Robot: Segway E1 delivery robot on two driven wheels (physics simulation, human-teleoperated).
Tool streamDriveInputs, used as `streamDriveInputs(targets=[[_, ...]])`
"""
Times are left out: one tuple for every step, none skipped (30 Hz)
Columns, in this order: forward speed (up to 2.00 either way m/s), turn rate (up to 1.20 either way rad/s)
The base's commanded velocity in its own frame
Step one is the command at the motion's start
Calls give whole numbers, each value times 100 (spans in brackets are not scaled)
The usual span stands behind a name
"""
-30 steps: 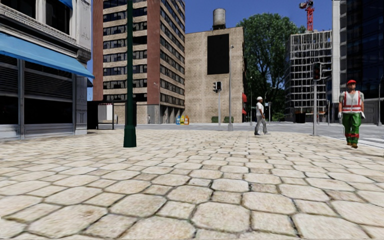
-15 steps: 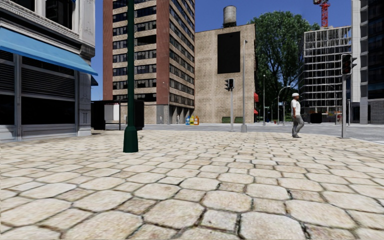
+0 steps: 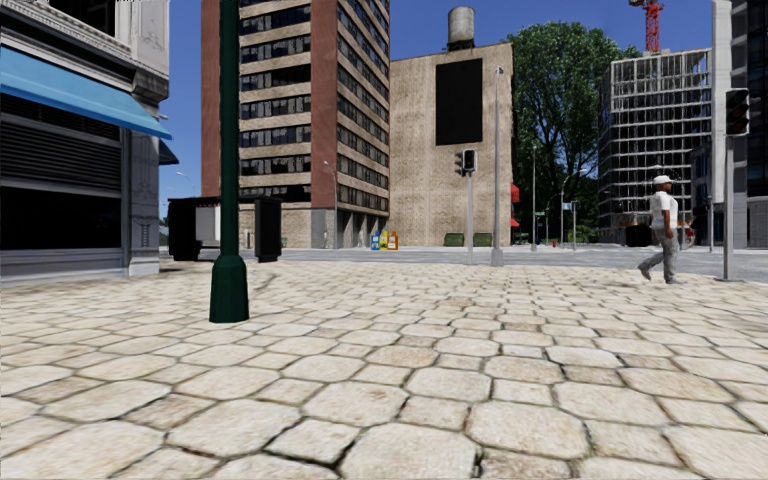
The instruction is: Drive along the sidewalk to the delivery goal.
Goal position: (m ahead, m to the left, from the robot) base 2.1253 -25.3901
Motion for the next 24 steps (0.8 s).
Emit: streamDriveInputs(targets=[[200, -1], [200, -2], [200, -3], [200, -3], [200, -5], [200, -10], [200, -13], [200, -17], [200, -19], [200, -20], [200, -22], [200, -25], [200, -25], [200, -34], [197, -36], [194, -37], [193, -37], [193, -38], [193, -38], [192, -39], [188, -40], [181, -41], [179, -41], [178, -43]])
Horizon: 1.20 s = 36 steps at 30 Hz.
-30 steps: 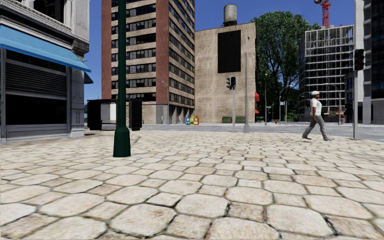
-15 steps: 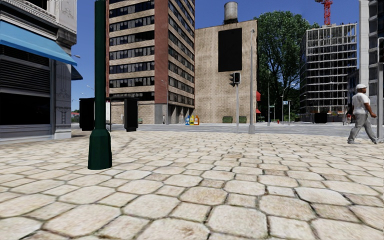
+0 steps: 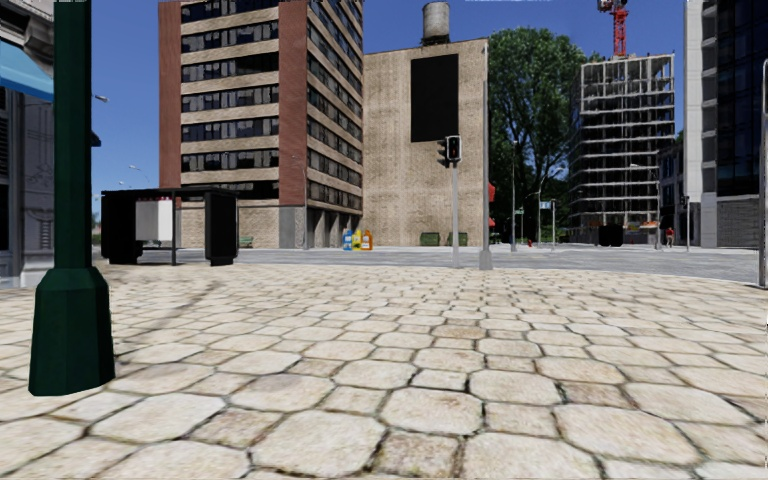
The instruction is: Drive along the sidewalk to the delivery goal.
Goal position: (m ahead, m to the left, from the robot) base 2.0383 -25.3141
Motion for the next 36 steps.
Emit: streamDriveInputs(targets=[[178, -43], [178, -44], [178, -44], [178, -44], [178, -44], [178, -44], [178, -44], [178, -44], [178, -44], [178, -45], [178, -45], [178, -45], [178, -46], [178, -47], [178, -48], [178, -49], [178, -50], [178, -52], [178, -53], [178, -53], [178, -53], [178, -54], [178, -54], [178, -55], [178, -56], [178, -57], [178, -57], [178, -57], [178, -58], [178, -59], [178, -59], [178, -59], [178, -59], [178, -59], [178, -59], [178, -59]])
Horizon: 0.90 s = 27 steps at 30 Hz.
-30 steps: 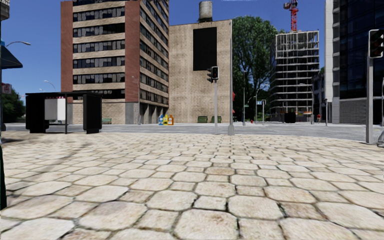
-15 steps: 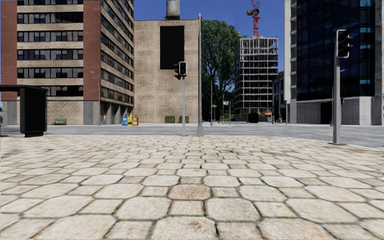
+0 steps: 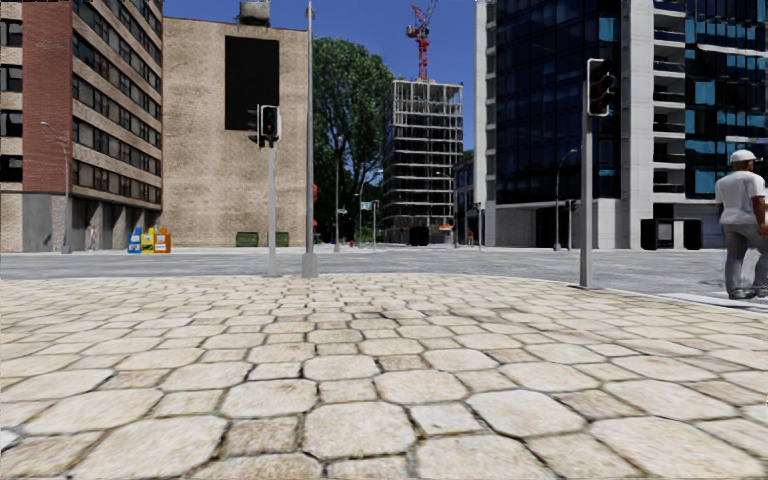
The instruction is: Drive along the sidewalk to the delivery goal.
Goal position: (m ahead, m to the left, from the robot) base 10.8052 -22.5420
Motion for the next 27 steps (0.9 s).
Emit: streamDriveInputs(targets=[[178, -59], [178, -59], [178, -59], [178, -59], [178, -59], [178, -59], [178, -59], [178, -59], [178, -59], [178, -59], [178, -59], [178, -59], [178, -59], [178, -59], [178, -59], [178, -59], [178, -59], [178, -59], [178, -59], [178, -59], [178, -59], [178, -59], [178, -59], [178, -59], [178, -59], [178, -60], [178, -60]])
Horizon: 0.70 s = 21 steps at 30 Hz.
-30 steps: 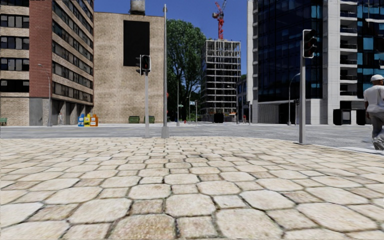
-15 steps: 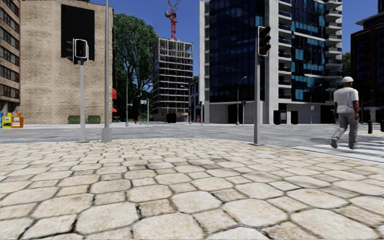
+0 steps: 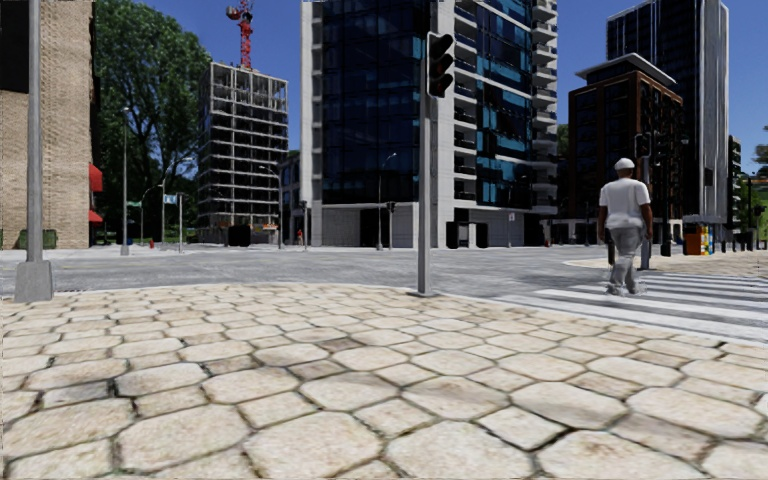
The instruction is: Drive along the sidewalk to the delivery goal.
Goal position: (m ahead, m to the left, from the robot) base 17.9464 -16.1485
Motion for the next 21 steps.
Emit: streamDriveInputs(targets=[[178, -60], [178, -60], [178, -60], [178, -60], [178, -60], [178, -60], [178, -60], [178, -60], [178, -60], [178, -60], [178, -60], [178, -60], [178, -60], [178, -60], [178, -60], [178, -60], [178, -60], [178, -60], [178, -60], [178, -60], [178, -60]])
